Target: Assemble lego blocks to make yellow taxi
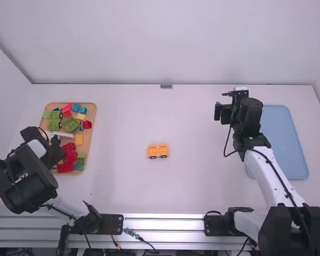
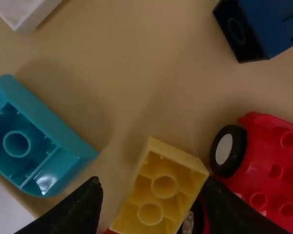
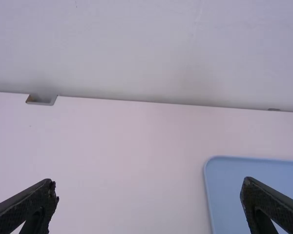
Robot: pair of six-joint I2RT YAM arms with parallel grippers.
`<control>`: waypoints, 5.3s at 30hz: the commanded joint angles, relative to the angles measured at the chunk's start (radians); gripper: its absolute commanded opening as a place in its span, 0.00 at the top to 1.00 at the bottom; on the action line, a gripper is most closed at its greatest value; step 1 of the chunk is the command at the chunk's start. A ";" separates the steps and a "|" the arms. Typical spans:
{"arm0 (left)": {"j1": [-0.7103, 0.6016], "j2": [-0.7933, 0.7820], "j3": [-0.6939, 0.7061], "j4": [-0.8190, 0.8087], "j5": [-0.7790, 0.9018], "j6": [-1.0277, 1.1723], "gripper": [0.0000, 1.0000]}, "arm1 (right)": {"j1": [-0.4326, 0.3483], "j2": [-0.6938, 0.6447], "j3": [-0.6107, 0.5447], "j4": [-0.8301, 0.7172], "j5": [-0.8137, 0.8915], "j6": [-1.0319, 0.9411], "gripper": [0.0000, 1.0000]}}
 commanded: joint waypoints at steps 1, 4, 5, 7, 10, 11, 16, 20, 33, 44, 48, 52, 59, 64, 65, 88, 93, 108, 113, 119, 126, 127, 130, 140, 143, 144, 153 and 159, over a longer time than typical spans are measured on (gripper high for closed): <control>0.002 0.014 -0.014 -0.024 0.054 0.049 0.45 | -0.002 0.003 0.032 0.001 0.000 0.000 0.01; 0.003 0.014 -0.014 -0.033 0.046 0.060 0.46 | -0.002 0.003 0.032 0.001 0.000 0.000 0.01; 0.000 0.014 -0.014 -0.037 0.043 0.061 0.46 | -0.002 0.003 0.032 0.001 0.000 0.000 0.01; 0.003 0.014 -0.014 -0.043 0.043 0.066 0.44 | -0.002 0.003 0.032 0.001 0.000 0.000 0.01; 0.003 0.014 -0.014 -0.049 0.045 0.090 0.44 | -0.002 0.003 0.032 0.004 0.000 0.000 0.01; 0.001 0.014 -0.014 -0.050 0.043 0.089 0.43 | -0.002 0.003 0.032 0.005 0.000 0.000 0.01; 0.001 0.014 -0.014 -0.038 0.002 0.089 0.43 | -0.002 0.003 0.032 0.005 0.000 0.000 0.01; 0.004 0.014 -0.014 -0.028 -0.022 0.154 0.48 | -0.002 0.003 0.032 0.006 0.000 0.000 0.01; 0.002 0.014 -0.022 -0.012 -0.024 0.219 0.59 | -0.002 0.003 0.032 0.016 -0.001 0.000 0.01; 0.002 0.014 -0.061 0.040 0.044 0.258 0.59 | -0.002 0.003 0.032 0.016 0.000 0.000 0.01; 0.002 0.014 -0.057 0.044 0.043 0.257 0.61 | -0.002 0.003 0.032 0.016 0.000 0.000 0.01; 0.000 0.014 -0.068 0.071 0.045 0.253 0.60 | -0.002 0.003 0.032 0.016 -0.001 0.000 0.01; 0.001 0.014 -0.085 0.105 0.047 0.224 0.61 | -0.002 0.003 0.032 0.016 -0.001 0.000 0.01; 0.002 0.014 -0.088 0.107 0.047 0.234 0.64 | -0.002 0.003 0.032 0.016 0.000 0.000 0.01; 0.003 0.014 -0.088 0.108 0.047 0.235 0.66 | -0.002 0.003 0.032 0.016 0.000 0.000 0.01; 0.001 -0.024 0.108 -0.063 0.171 0.132 0.98 | -0.002 0.003 0.032 0.015 -0.002 0.001 0.01; 0.000 -0.117 0.150 -0.092 0.420 0.180 0.98 | -0.002 0.003 0.032 0.017 -0.071 0.000 0.01; -0.414 -0.501 0.025 -0.086 0.794 0.332 0.98 | -0.004 0.004 0.032 0.069 -0.544 0.026 0.01; -0.568 -0.509 0.018 -0.088 0.939 0.444 0.98 | -0.004 0.006 0.032 0.080 -0.719 0.026 0.01; -0.696 -0.482 0.009 -0.026 1.094 0.507 0.98 | -0.004 0.006 0.032 0.079 -1.048 0.013 0.01; -0.759 -0.374 0.002 0.117 1.275 0.507 0.98 | 0.019 0.090 0.032 0.224 -1.225 0.039 0.01; -0.766 -0.354 0.002 0.141 1.295 0.509 0.98 | 0.025 0.113 0.032 0.265 -1.247 0.068 0.01; -0.785 -0.291 0.002 0.230 1.368 0.507 0.98 | 0.037 0.199 0.032 0.426 -1.349 0.161 0.01; -0.843 -0.146 0.002 0.527 1.484 0.428 0.98 | 0.110 0.442 0.138 0.756 -1.575 0.465 0.02; -0.879 -0.121 0.002 0.631 1.426 0.359 0.98 | 0.147 0.482 0.181 0.713 -1.572 0.465 0.05; -0.886 -0.119 0.002 0.647 1.406 0.341 0.98 | 0.153 0.487 0.187 0.701 -1.572 0.464 0.05; -0.909 -0.120 0.002 0.791 1.355 0.201 0.98 | 0.183 0.495 0.194 0.703 -1.570 0.436 0.10; -0.927 -0.120 0.002 0.828 1.335 0.146 0.98 | 0.181 0.495 0.192 0.704 -1.510 0.415 0.21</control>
